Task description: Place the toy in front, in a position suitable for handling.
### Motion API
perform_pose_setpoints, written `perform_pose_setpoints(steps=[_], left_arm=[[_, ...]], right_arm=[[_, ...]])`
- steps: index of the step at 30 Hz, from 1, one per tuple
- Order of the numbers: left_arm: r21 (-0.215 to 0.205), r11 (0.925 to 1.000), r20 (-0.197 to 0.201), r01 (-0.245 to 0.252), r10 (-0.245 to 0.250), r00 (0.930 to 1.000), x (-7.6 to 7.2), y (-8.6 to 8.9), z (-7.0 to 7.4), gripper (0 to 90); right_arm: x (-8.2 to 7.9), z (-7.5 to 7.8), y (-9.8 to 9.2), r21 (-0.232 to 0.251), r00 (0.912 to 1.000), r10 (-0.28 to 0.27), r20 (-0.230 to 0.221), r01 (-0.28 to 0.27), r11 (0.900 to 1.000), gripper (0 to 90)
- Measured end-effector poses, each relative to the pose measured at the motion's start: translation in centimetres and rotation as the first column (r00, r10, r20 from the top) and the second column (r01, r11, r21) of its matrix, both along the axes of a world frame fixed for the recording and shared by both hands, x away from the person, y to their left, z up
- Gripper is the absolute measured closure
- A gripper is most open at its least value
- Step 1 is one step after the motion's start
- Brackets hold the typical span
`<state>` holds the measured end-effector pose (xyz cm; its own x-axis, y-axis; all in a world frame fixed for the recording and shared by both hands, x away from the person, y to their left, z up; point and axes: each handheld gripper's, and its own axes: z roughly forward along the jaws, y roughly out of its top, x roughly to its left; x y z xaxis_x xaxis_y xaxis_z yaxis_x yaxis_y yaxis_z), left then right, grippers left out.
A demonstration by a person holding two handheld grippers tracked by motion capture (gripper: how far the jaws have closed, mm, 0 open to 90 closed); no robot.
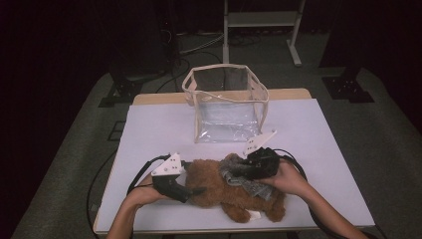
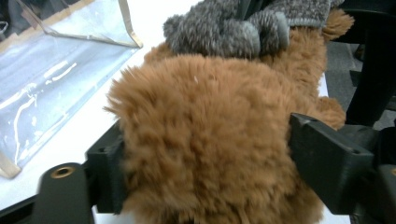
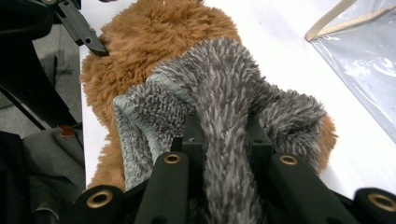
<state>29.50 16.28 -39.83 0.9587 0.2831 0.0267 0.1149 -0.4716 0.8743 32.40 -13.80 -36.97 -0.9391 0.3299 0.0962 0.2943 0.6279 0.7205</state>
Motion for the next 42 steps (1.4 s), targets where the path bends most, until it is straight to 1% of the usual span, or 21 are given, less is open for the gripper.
perform_pose_setpoints(steps=[5,7,8,14,16,20,22,23,25,26,27,28,29,32,34,35,36,38,40,41,42], left_arm=[[-0.038,0.9992,-0.035,0.016,-0.017,0.9992,0.3,1.0,-0.9,16.3],[-0.029,0.9992,-0.057,0.028,-0.029,0.9979,0.4,1.4,-1.8,15.3],[-0.029,0.9992,-0.057,0.028,-0.029,0.9979,0.4,1.4,-1.8,14.2],[-0.013,0.9998,-0.147,0.016,-0.018,0.9890,0.8,1.5,-4.2,9.2],[-0.043,0.9989,-0.163,0.018,-0.025,0.9863,1.1,1.3,-4.6,9.2],[-0.073,0.9971,-0.172,0.020,-0.032,0.9847,1.6,0.4,-4.7,9.1],[-0.081,0.9965,-0.148,0.021,-0.033,0.9884,1.7,0.0,-4.4,21.1],[-0.084,0.9962,-0.130,0.023,-0.033,0.9910,1.6,-0.1,-4.2,21.1],[-0.086,0.9960,-0.076,0.024,-0.030,0.9966,1.4,-0.3,-3.4,26.7],[-0.084,0.9961,-0.061,0.028,-0.033,0.9976,1.3,-0.4,-3.0,29.4],[-0.070,0.9970,-0.027,0.035,-0.037,0.9989,1.2,-0.6,-2.4,32.3],[-0.060,0.9976,-0.009,0.034,-0.035,0.9993,1.2,-0.7,-1.9,32.3],[-0.049,0.9981,0.010,0.039,-0.038,0.9992,1.1,-0.9,-1.3,33.5],[-0.029,0.9985,0.043,0.045,-0.044,0.9981,1.2,-1.2,0.1,35.1],[-0.038,0.9985,0.064,0.040,-0.038,0.9972,1.3,-1.3,1.1,36.5],[-0.043,0.9983,0.075,0.039,-0.035,0.9966,1.4,-1.3,1.6,37.2],[-0.044,0.9983,0.087,0.039,-0.035,0.9956,1.4,-1.3,2.1,37.2],[-0.043,0.9982,0.110,0.043,-0.038,0.9933,1.4,-1.5,3.2,37.6],[-0.025,0.9989,0.137,0.040,-0.036,0.9899,1.5,-1.5,4.6,37.8],[-0.012,0.9990,0.157,0.043,-0.040,0.9868,1.5,-1.5,5.6,37.8],[-0.014,0.9992,0.169,0.038,-0.035,0.9850,1.5,-1.4,6.1,37.8]], right_arm=[[0.0,-0.2,-0.8,0.015,0.9998,-0.019,-0.008,0.019,1.000,75.3],[0.0,-0.3,-1.1,0.022,0.9996,-0.026,-0.015,0.026,0.999,75.3],[0.0,-0.3,-1.1,0.022,0.9996,-0.026,-0.015,0.026,0.999,75.3],[0.1,-0.6,-1.9,0.038,0.9985,-0.047,-0.026,0.048,0.998,75.6],[0.2,-0.8,-2.2,0.050,0.9982,-0.049,-0.035,0.051,0.997,75.7],[0.0,-0.8,-2.6,0.059,0.9972,-0.060,-0.045,0.063,0.996,75.7],[0.0,-0.8,-2.9,0.067,0.9968,-0.058,-0.055,0.062,0.996,75.7],[0.0,-0.8,-2.9,0.067,0.9968,-0.058,-0.055,0.062,0.996,75.7],[0.1,-0.6,-2.9,0.076,0.9969,-0.053,-0.057,0.057,0.995,75.6],[0.1,-0.4,-2.8,0.080,0.9974,-0.047,-0.053,0.052,0.995,75.6],[0.2,0.0,-2.3,0.090,0.9983,-0.030,-0.049,0.034,0.995,75.6],[0.2,0.0,-2.3,0.090,0.9983,-0.030,-0.049,0.034,0.995,75.6],[0.3,0.1,-2.1,0.090,0.9985,-0.027,-0.047,0.032,0.995,75.6],[0.6,0.6,-1.9,0.130,0.9988,-0.010,-0.049,0.017,0.991,75.7],[0.7,1.0,-1.9,0.148,0.9991,-0.015,-0.039,0.020,0.989,75.7],[0.9,1.4,-2.2,0.181,0.9992,-0.017,-0.036,0.024,0.983,75.7],[0.9,1.4,-2.2,0.181,0.9992,-0.017,-0.036,0.024,0.983,75.7],[1.0,1.9,-2.3,0.213,0.9994,-0.020,-0.028,0.026,0.977,75.7],[1.0,2.6,-2.2,0.226,0.9997,-0.026,-0.005,0.026,0.974,75.7],[1.0,3.4,-2.1,0.256,0.9994,-0.031,0.016,0.026,0.966,75.8],[1.0,3.4,-2.1,0.256,0.9994,-0.031,0.016,0.026,0.966,75.8]])
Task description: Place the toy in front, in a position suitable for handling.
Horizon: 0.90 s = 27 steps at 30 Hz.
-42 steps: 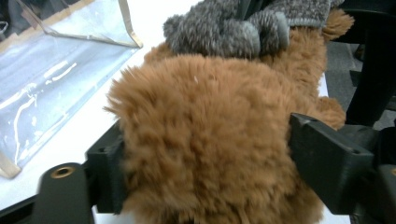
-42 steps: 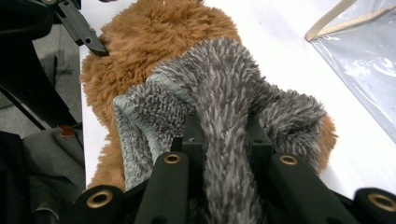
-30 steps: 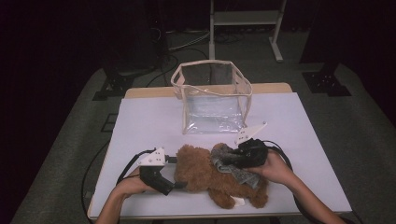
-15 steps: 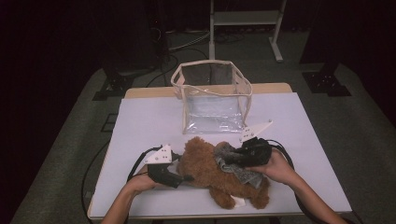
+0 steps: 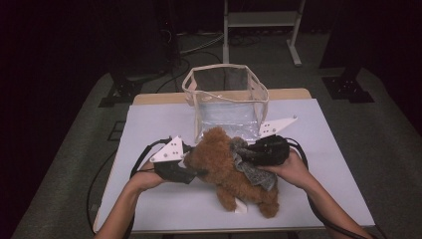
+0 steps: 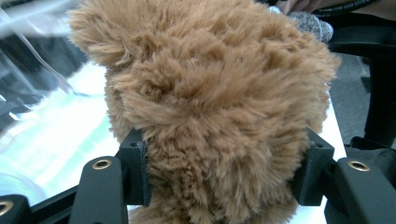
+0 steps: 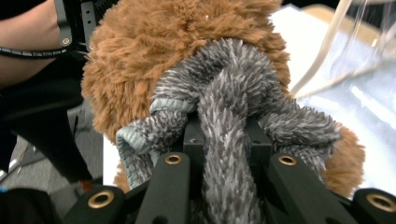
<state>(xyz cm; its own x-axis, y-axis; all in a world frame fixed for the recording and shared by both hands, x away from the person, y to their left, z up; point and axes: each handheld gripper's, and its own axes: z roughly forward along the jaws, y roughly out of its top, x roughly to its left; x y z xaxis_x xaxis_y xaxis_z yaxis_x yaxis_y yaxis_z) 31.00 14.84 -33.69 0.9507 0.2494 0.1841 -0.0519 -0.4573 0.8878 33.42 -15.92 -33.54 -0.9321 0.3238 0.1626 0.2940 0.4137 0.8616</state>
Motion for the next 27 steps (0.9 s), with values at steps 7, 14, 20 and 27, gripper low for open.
perform_pose_setpoints(steps=[7,14,20,27], left_arm=[[0.023,0.9997,0.066,0.000,-0.001,0.9978,0.2,0.4,4.3,37.9],[0.034,0.9993,0.087,0.017,-0.020,0.9960,-0.1,0.1,6.0,37.6],[-0.002,0.9996,0.066,0.027,-0.026,0.9975,-0.4,-1.5,3.3,36.9],[-0.003,0.9989,0.100,0.047,-0.046,0.9939,-0.5,-4.3,3.7,36.0]], right_arm=[[0.4,1.9,0.5,0.092,0.9995,-0.003,0.030,0.000,0.996,75.9],[0.2,2.4,0.1,0.130,0.9993,0.006,0.036,-0.010,0.991,75.8],[-0.2,1.2,-2.9,0.101,0.9999,-0.014,0.004,0.014,0.995,75.3],[-0.5,6.9,-3.7,0.054,0.9939,0.001,0.110,-0.007,0.999,75.2]])
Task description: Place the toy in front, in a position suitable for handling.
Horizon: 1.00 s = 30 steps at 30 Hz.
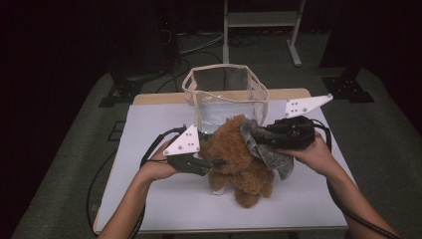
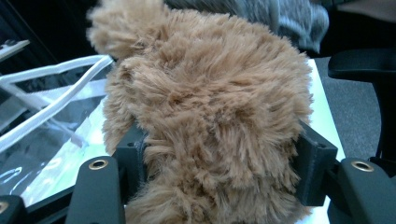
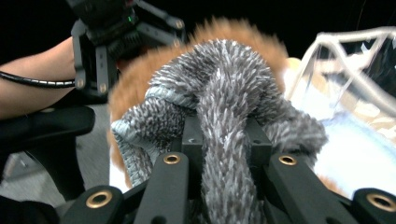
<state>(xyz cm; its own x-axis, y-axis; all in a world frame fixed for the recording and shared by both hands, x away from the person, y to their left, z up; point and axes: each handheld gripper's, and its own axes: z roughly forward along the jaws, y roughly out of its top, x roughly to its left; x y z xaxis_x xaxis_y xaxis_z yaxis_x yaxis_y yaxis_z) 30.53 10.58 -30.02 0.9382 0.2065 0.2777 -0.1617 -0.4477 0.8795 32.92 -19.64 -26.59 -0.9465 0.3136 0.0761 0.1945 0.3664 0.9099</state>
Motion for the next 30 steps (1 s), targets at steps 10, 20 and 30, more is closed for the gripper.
perform_pose_setpoints(steps=[10,20,30], left_arm=[[0.046,0.9986,0.030,0.026,-0.027,0.9992,-0.2,-3.2,0.6,35.8],[0.003,0.9999,-0.002,0.015,-0.015,0.9999,0.3,-4.1,0.0,24.5],[-0.020,0.9995,-0.102,-0.025,0.023,0.9945,0.7,-4.2,-0.9,11.7]], right_arm=[[0.9,4.3,2.6,-0.134,0.9963,0.041,0.075,-0.031,0.990,74.8],[1.2,2.7,1.6,-0.171,0.9985,0.006,0.055,0.004,0.985,75.2],[1.2,1.9,0.1,-0.129,0.9992,-0.021,0.033,0.025,0.991,75.3]])
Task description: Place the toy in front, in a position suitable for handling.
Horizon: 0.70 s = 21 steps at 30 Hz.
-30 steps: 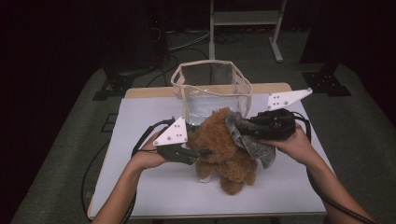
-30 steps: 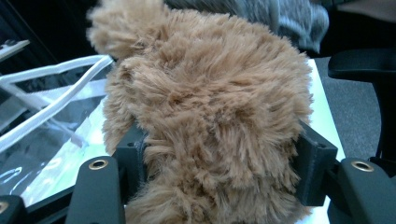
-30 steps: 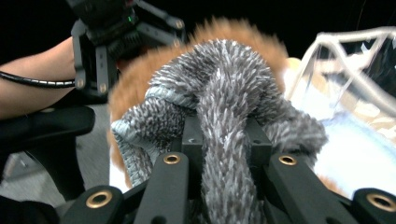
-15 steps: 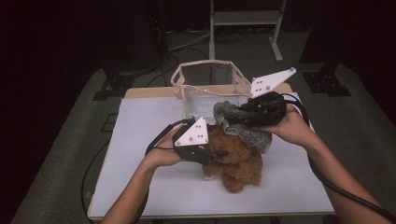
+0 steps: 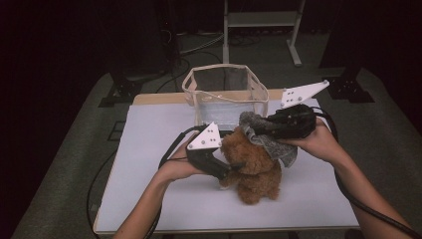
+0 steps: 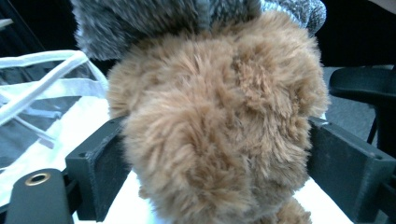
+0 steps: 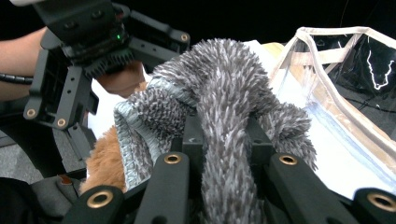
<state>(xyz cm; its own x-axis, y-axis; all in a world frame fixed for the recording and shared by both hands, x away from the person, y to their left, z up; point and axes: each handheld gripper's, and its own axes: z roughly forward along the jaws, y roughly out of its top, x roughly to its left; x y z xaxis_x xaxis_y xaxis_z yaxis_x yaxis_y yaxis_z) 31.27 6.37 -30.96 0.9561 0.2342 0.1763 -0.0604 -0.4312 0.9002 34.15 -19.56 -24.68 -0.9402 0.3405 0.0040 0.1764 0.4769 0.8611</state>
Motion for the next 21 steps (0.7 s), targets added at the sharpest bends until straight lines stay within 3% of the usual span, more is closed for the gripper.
perform_pose_setpoints(steps=[3,4,5,8,13,21], left_arm=[[-0.015,0.9998,0.003,-0.010,0.010,0.9999,0.1,-0.5,-0.3,16.2],[-0.018,0.9997,0.009,-0.016,0.016,0.9998,0.0,-0.5,-0.3,28.2],[-0.022,0.9996,0.019,-0.019,0.019,0.9996,0.0,-0.5,-0.3,28.2],[-0.022,0.9997,0.032,-0.015,0.015,0.9994,-0.3,-0.5,-0.1,39.8],[-0.009,0.9999,0.046,-0.009,0.010,0.9989,-0.6,-0.3,0.3,42.7],[-0.044,0.9990,0.023,0.002,-0.001,0.9997,-0.3,-0.2,0.0,43.4]], right_arm=[[0.0,-0.1,0.0,0.000,1.0000,0.000,0.001,0.000,1.000,75.3],[0.0,-0.1,-0.1,-0.002,1.0000,-0.006,-0.001,0.006,1.000,75.3],[0.0,-0.1,-0.1,-0.002,1.0000,-0.006,-0.001,0.006,1.000,75.3],[0.0,0.2,-0.2,-0.001,1.0000,-0.002,-0.003,0.002,1.000,75.2],[-0.2,1.0,0.6,-0.021,0.9998,0.017,0.013,-0.016,1.000,75.2],[-0.2,0.9,0.1,0.001,0.9999,0.013,0.011,-0.013,1.000,75.0]])
